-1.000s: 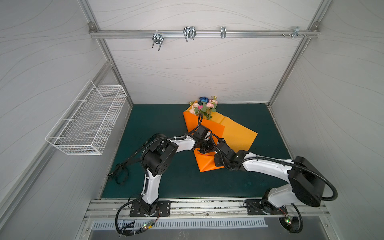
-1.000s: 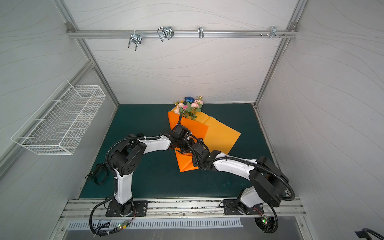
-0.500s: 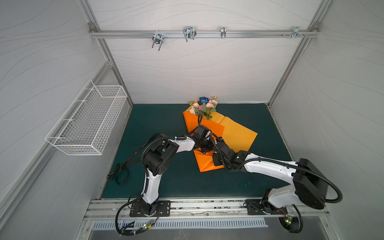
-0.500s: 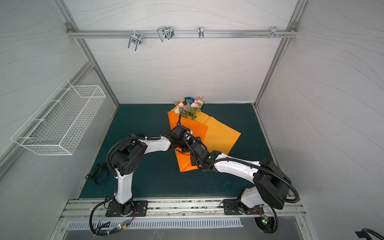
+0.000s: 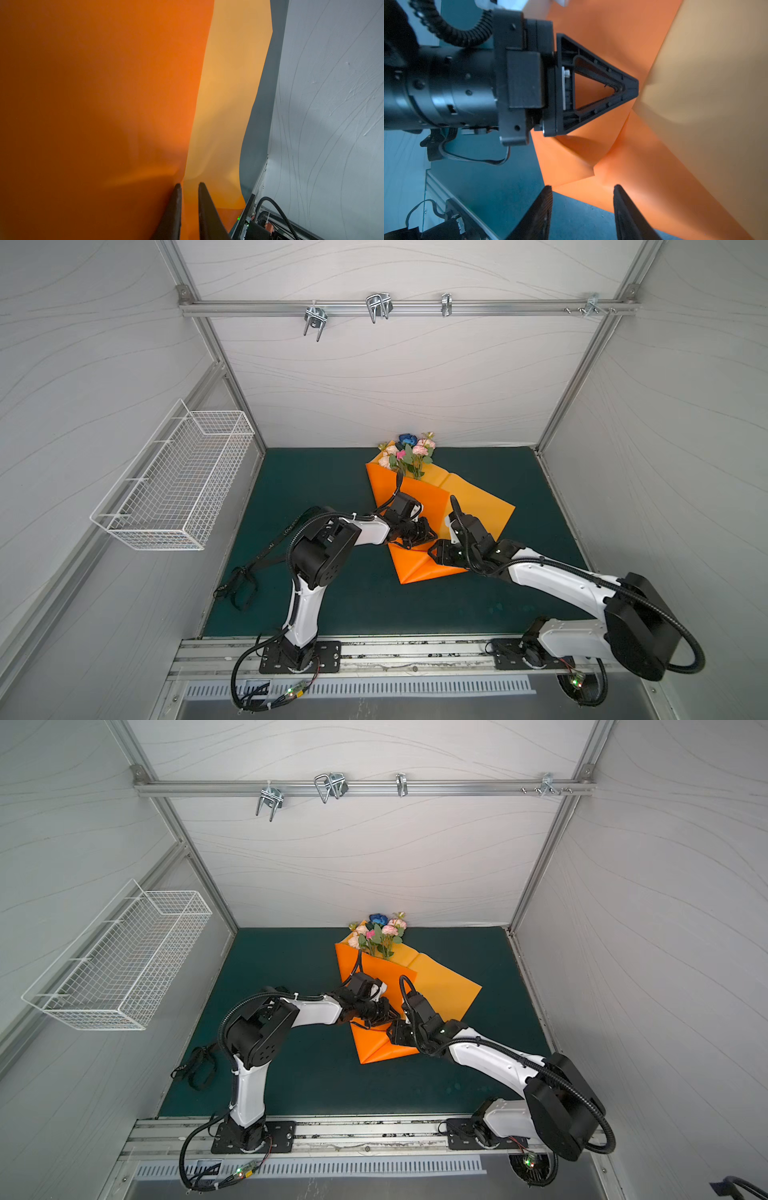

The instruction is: Tie the bouquet of fake flowers

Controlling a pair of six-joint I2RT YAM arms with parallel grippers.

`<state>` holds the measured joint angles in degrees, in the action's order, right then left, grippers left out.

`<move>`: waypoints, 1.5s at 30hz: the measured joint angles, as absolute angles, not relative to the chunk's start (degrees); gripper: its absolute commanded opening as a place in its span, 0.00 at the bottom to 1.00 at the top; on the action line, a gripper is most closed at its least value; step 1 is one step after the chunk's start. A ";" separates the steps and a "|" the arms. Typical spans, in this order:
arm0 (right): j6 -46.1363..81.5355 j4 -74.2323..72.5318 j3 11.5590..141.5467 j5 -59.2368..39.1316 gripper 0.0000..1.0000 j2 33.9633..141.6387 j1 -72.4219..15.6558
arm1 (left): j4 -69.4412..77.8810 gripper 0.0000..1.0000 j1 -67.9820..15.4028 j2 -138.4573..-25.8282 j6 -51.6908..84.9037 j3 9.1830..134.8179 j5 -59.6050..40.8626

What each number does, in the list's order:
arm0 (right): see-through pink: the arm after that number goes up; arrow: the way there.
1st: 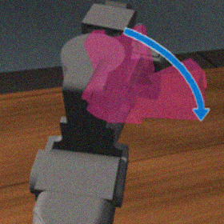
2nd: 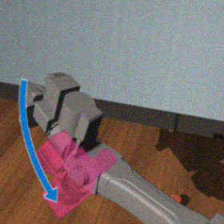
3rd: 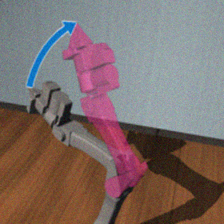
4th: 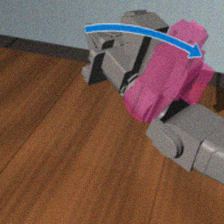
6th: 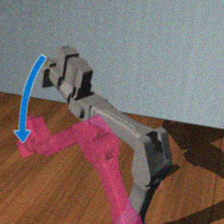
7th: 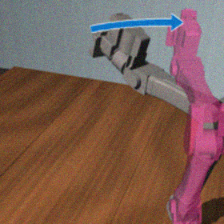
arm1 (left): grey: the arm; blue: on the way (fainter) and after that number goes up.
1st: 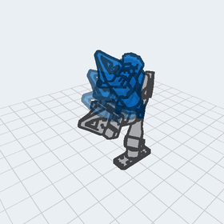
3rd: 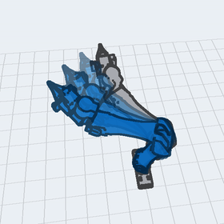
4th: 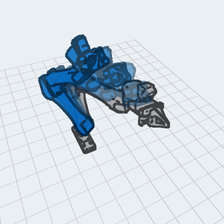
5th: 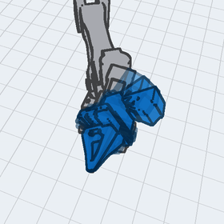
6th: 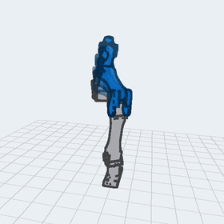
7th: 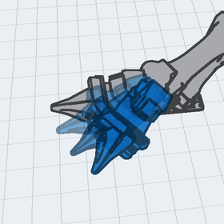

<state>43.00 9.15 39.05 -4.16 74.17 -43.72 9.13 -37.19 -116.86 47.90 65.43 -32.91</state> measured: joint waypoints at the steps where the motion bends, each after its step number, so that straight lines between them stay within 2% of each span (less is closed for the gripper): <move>1: 43.16 8.91 39.05 -4.73 0.49 74.72 -43.64 | 9.10 0.18 -37.19 -116.88 47.68 65.43 -32.97; 13: 43.90 4.82 39.05 -9.69 0.43 82.32 -42.09 | 7.97 0.18 -37.17 -116.88 45.04 65.43 -32.42; 24: 43.05 -0.40 39.03 -13.39 0.17 87.00 -40.07 | 3.73 0.21 -36.86 -116.86 39.70 65.91 -31.09; 28: 43.03 -1.23 38.92 -14.20 0.05 87.39 -39.99 | 2.96 0.26 -36.84 -116.84 38.72 66.41 -30.81; 30: 43.00 -1.52 38.85 -14.31 0.03 87.39 -39.99 | 2.57 0.30 -36.77 -116.73 38.20 66.70 -30.63; 32: 43.00 -1.74 38.65 -14.46 0.02 87.39 -39.99 | 1.76 0.34 -36.64 -116.14 37.65 66.74 -30.06; 36: 42.52 -1.98 38.22 -14.70 0.05 87.37 -39.99 | -2.72 0.59 -35.83 -112.38 35.94 66.72 -26.96; 37: 42.17 -1.96 38.17 -14.72 0.06 87.37 -39.99 | -3.66 0.62 -35.66 -111.00 35.33 66.70 -26.09; 45: 37.91 -0.75 38.61 -14.06 0.19 87.26 -40.71 | -12.51 0.61 -34.50 -92.55 32.69 65.71 -9.54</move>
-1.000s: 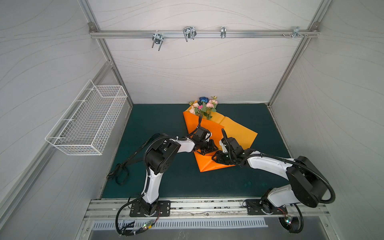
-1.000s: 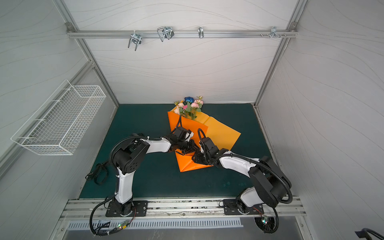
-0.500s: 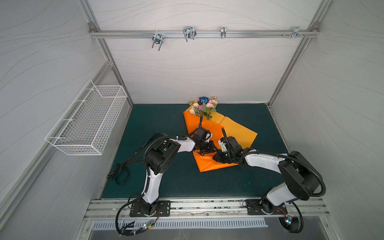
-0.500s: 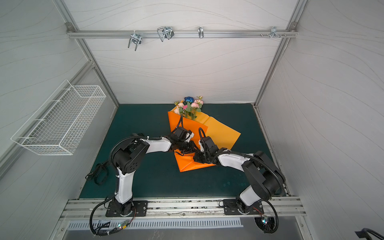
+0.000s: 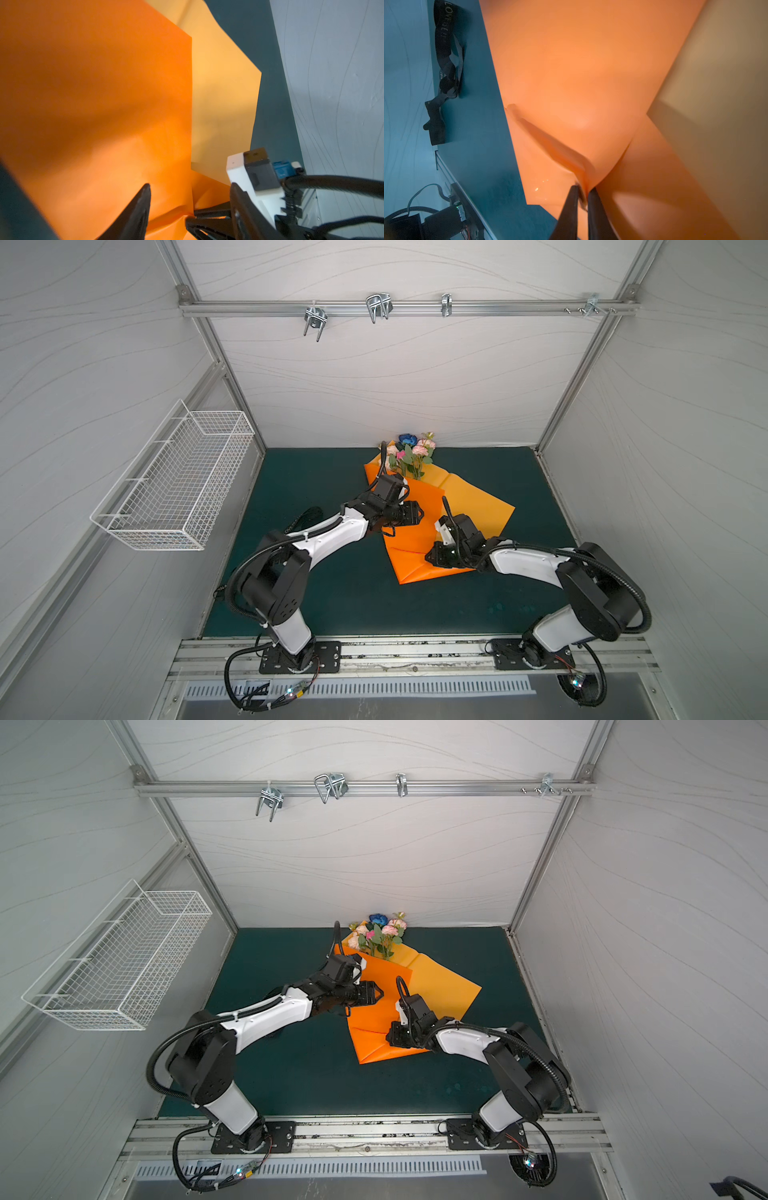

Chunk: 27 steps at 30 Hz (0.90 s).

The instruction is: Tie the bouquet of fake flowers

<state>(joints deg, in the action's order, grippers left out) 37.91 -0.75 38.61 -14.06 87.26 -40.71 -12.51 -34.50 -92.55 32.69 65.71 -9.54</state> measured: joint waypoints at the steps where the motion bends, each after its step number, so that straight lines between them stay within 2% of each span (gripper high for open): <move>1: 37.54 -0.34 39.00 -13.80 0.20 87.26 -41.04 | -13.45 0.61 -34.35 -91.07 32.71 65.36 -7.16; 6: 35.53 1.21 42.11 -11.70 0.20 87.29 -43.16 | -17.23 0.57 -32.23 -87.46 33.41 60.49 0.56; 16: 33.08 3.46 44.62 -8.97 0.19 89.82 -43.64 | -19.64 0.26 -29.56 -88.58 34.35 56.16 0.49; 19: 32.58 3.75 45.12 -8.49 0.19 90.39 -43.70 | -17.47 0.23 -29.56 -90.52 34.02 56.38 -1.17; 27: 31.90 4.16 45.25 -7.73 0.19 90.52 -44.14 | -14.85 0.22 -28.36 -101.80 32.60 61.14 -4.21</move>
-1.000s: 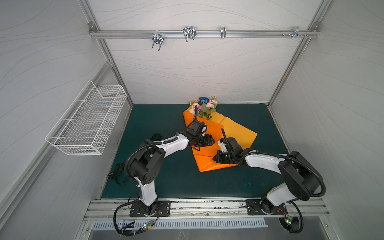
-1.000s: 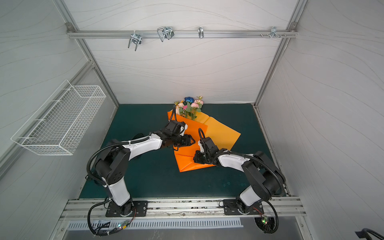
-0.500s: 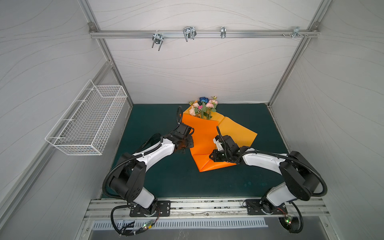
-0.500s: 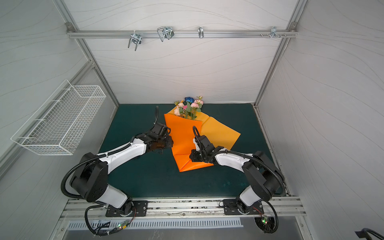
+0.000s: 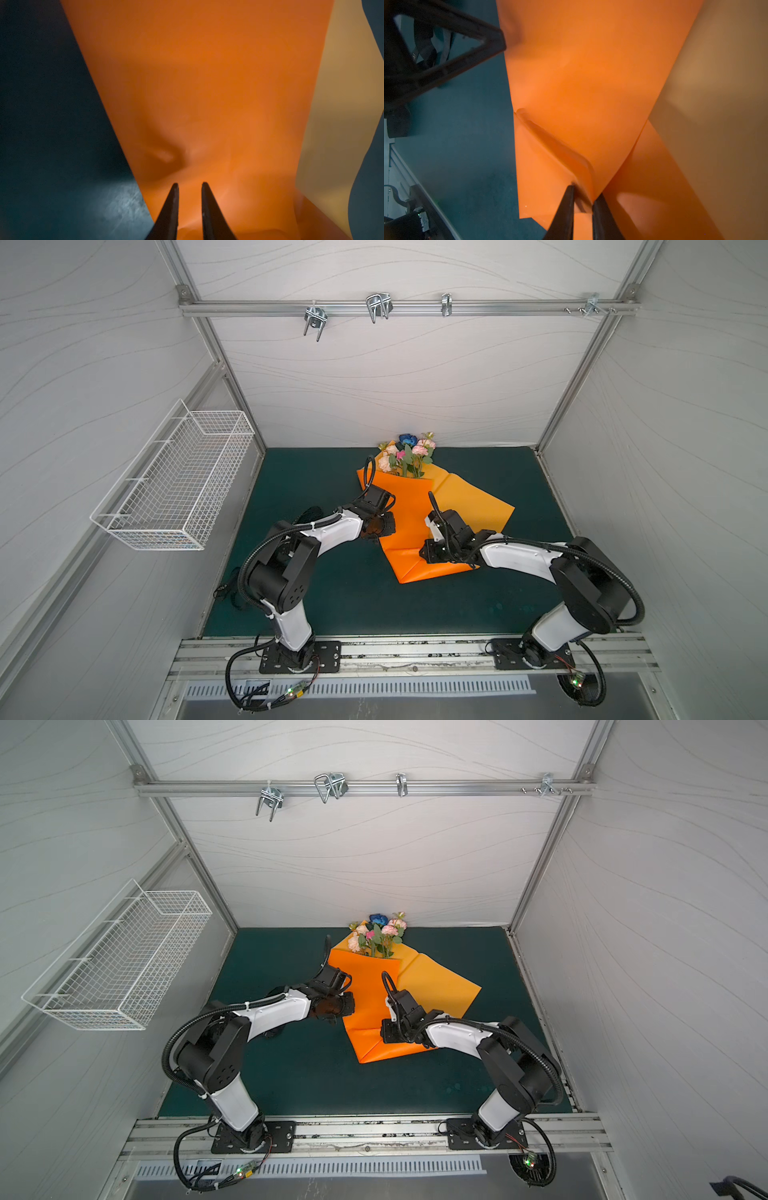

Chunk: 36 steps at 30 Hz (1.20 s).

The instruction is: Tie the bouquet of fake flowers

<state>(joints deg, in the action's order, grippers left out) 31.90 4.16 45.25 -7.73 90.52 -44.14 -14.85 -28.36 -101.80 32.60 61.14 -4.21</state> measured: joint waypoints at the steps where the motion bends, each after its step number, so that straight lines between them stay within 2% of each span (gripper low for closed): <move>1: 31.90 4.16 45.25 -7.68 0.20 90.56 -44.21 | -14.70 0.22 -27.79 -102.87 32.56 61.67 -4.40; 9: 32.08 4.84 45.25 -7.09 0.22 91.88 -44.40 | -14.57 0.21 -22.02 -110.06 33.06 67.13 -5.56; 17: 32.12 6.09 45.39 -6.00 0.22 92.84 -44.56 | -15.40 0.24 -19.94 -112.66 33.23 71.07 -5.34; 27: 32.08 7.79 46.76 -5.34 0.22 92.90 -44.93 | -18.17 0.25 -13.91 -121.05 33.23 84.88 -6.55; 33: 32.10 8.73 46.87 -4.95 0.22 92.90 -45.06 | -19.40 0.27 -9.37 -128.01 33.87 94.06 -10.55; 36: 32.12 9.17 46.89 -4.91 0.22 92.90 -45.06 | -19.81 0.28 -8.12 -128.60 34.09 94.94 -11.86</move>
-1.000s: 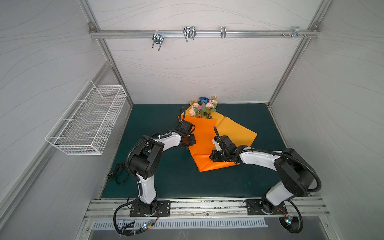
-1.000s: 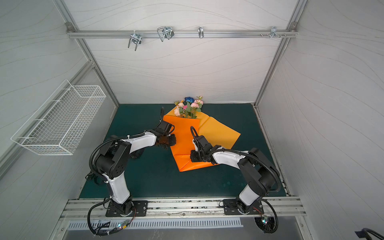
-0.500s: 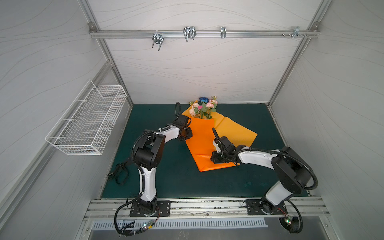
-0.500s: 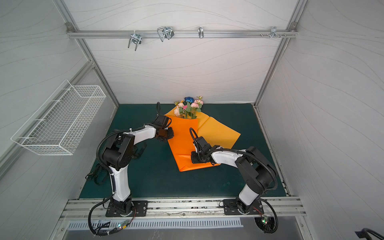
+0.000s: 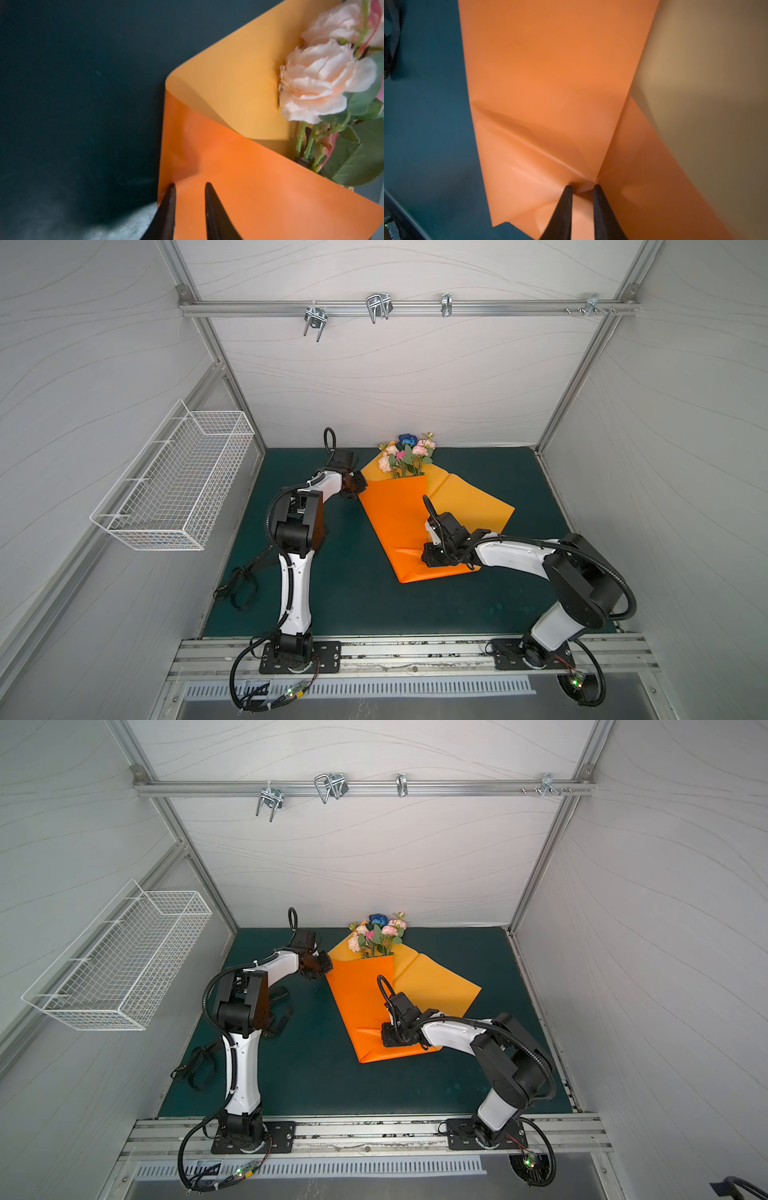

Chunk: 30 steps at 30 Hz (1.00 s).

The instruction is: Tie the bouquet of fake flowers

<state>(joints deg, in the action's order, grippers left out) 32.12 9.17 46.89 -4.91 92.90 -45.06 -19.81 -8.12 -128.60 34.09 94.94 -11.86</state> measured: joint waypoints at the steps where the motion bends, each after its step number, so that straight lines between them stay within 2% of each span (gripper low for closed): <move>1: 32.12 9.28 46.89 -4.89 0.22 92.90 -45.06 | -19.68 0.28 -8.01 -128.25 34.09 94.56 -12.25; 4: 32.16 9.56 46.89 -4.73 0.22 92.90 -45.06 | -18.57 0.28 -8.58 -123.74 34.06 88.53 -12.75; 7: 32.56 9.63 46.89 -4.51 0.22 92.90 -45.12 | -18.59 0.28 -10.92 -114.54 34.04 79.37 -12.69; 11: 32.97 9.63 46.89 -4.43 0.22 92.90 -45.15 | -17.47 0.26 -16.49 -101.01 34.48 69.56 -12.78; 15: 33.21 9.58 46.89 -4.43 0.22 92.90 -45.23 | -12.75 0.20 -24.23 -93.23 36.67 60.42 -14.11; 20: 33.67 9.78 46.89 -4.32 0.26 92.79 -45.43 | -12.05 0.16 -31.14 -94.50 39.38 53.36 -16.25; 27: 34.44 11.88 46.89 -3.14 0.35 90.04 -45.08 | -10.87 0.10 -33.04 -99.55 40.73 52.66 -17.61; 30: 34.79 12.88 46.94 -3.07 0.44 87.92 -43.77 | -10.81 0.10 -33.19 -99.79 40.69 52.66 -17.63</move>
<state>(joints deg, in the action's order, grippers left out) 34.79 12.88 46.94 -3.07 87.92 -43.77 -10.81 -33.19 -99.79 40.69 52.66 -17.63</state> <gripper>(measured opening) 0.387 0.099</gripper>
